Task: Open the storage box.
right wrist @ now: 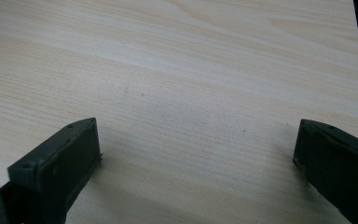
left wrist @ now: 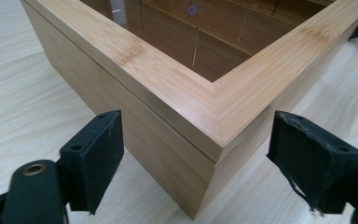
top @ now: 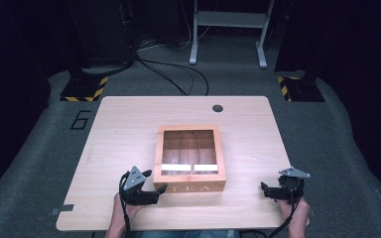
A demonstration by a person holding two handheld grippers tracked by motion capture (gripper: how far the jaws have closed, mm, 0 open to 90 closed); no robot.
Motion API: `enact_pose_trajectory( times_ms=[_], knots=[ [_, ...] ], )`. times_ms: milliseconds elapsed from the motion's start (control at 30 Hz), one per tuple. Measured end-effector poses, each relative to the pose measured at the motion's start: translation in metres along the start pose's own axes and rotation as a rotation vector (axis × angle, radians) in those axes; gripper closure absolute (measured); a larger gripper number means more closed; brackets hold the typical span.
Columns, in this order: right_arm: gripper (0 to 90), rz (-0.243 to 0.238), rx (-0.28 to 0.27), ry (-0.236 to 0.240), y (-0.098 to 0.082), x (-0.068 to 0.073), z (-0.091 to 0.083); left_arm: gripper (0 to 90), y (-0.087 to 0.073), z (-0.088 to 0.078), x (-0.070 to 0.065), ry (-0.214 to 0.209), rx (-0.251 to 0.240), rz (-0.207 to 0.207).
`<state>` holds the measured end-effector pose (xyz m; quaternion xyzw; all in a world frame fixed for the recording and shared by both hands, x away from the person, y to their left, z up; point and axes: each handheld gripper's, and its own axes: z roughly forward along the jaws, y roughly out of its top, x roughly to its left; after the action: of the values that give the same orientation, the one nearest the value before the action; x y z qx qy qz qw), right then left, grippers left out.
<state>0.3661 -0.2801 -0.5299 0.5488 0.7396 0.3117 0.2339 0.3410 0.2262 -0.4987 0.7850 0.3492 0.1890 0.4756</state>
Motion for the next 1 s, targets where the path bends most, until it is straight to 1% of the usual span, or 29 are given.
enact_pose_trajectory(
  times_ms=[33, 100, 167, 200, 300, 367, 433, 567, 733, 800, 1000],
  knots=[
    [0.0, 0.000, 0.000, 0.000, 0.0000, 0.0000, 0.0000, 20.0, -0.0006, 0.0006, -0.0007, 0.011, -0.011, -0.001],
    [0.0, 0.000, 0.000, 0.000, 0.0000, 0.0000, 0.0000, 22.1, -0.0008, 0.0005, -0.0007, 0.012, -0.013, -0.001],
    [0.0, 0.000, 0.000, 0.000, 0.0000, 0.0000, 0.0000, 24.0, -0.0017, 0.0000, -0.0015, -0.003, -0.022, -0.005],
    [0.0, 0.000, -0.001, -0.001, 0.0000, 0.0001, 0.0000, 25.9, -0.0020, -0.0004, -0.0013, -0.011, -0.022, 0.001],
    [0.0, 0.000, -0.002, -0.002, 0.0000, 0.0002, 0.0000, 29.2, -0.0022, -0.0010, -0.0019, -0.015, -0.023, 0.007],
    [0.0, -0.001, -0.002, -0.002, 0.0000, 0.0002, 0.0000, 29.2, -0.0025, -0.0008, -0.0032, -0.007, -0.032, 0.011],
    [0.0, -0.004, -0.002, -0.003, -0.0001, 0.0003, -0.0001, 29.3, -0.0023, -0.0011, -0.0031, -0.008, -0.029, 0.015],
    [0.0, -0.005, -0.003, -0.005, -0.0001, 0.0004, -0.0001, 29.8, -0.0024, -0.0016, -0.0047, 0.006, -0.034, 0.031],
    [0.0, -0.006, -0.004, -0.005, -0.0001, 0.0004, -0.0001, 30.2, -0.0017, -0.0022, -0.0057, 0.011, -0.031, 0.047],
    [0.0, -0.007, -0.003, -0.005, -0.0001, 0.0002, -0.0001, 30.2, -0.0020, -0.0018, -0.0061, 0.016, -0.040, 0.045],
    [0.0, -0.001, -0.002, -0.002, 0.0000, 0.0002, 0.0000, 30.4, -0.0018, -0.0019, -0.0067, 0.013, -0.046, 0.034]
  ],
)
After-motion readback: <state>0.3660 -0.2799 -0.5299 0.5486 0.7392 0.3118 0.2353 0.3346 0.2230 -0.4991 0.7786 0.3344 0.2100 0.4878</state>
